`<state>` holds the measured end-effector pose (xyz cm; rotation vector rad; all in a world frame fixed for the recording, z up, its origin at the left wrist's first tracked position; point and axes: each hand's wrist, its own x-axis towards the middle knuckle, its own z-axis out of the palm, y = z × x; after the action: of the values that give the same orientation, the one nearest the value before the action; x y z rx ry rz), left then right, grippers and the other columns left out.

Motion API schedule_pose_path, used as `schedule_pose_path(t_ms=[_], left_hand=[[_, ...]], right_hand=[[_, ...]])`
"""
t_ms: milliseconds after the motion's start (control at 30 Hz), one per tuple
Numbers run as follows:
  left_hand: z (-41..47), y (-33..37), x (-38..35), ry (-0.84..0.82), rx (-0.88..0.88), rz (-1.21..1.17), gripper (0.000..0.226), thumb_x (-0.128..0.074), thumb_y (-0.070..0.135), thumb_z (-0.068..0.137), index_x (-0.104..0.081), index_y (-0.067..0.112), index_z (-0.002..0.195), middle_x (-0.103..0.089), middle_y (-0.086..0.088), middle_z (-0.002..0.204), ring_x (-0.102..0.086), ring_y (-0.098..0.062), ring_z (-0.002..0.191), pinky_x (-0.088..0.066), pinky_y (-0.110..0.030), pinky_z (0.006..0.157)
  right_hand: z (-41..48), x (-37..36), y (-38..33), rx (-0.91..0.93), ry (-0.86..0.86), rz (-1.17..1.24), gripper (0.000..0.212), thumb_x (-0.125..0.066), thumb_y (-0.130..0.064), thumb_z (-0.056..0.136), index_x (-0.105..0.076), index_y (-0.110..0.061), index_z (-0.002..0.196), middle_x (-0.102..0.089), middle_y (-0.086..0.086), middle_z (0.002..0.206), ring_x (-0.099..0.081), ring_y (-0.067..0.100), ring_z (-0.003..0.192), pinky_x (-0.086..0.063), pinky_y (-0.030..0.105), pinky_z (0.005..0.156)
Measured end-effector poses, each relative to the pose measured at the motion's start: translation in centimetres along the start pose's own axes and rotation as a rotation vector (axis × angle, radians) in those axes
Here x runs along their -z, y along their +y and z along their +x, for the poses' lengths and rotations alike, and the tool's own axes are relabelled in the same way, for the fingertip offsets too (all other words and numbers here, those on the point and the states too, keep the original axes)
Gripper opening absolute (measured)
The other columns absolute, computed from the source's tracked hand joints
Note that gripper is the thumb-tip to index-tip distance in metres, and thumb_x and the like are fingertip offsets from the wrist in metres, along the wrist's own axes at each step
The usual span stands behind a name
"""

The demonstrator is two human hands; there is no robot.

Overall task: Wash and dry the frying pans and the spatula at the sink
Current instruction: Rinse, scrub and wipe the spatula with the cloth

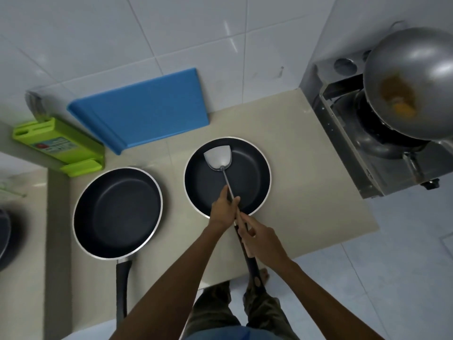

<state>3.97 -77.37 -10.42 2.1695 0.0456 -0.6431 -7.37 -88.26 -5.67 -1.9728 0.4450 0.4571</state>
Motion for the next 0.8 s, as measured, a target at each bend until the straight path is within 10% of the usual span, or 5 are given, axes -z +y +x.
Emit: schedule_pose_path(t_ms=[800], left_hand=[[0.5,-0.7,-1.4,0.095,0.066,0.026,0.06,-0.064,0.031,0.099,-0.041,0.016,0.152,-0.068,-0.003,0.086,-0.07,-0.024,0.083,-0.059,-0.043,0.089]], right_hand=[[1.2,-0.5,2.3,0.073,0.053,-0.282,0.043,-0.044,-0.04,0.106,-0.048,-0.029,0.148,-0.07,-0.003,0.095,-0.062,0.01,0.08,-0.045,0.016,0.074]])
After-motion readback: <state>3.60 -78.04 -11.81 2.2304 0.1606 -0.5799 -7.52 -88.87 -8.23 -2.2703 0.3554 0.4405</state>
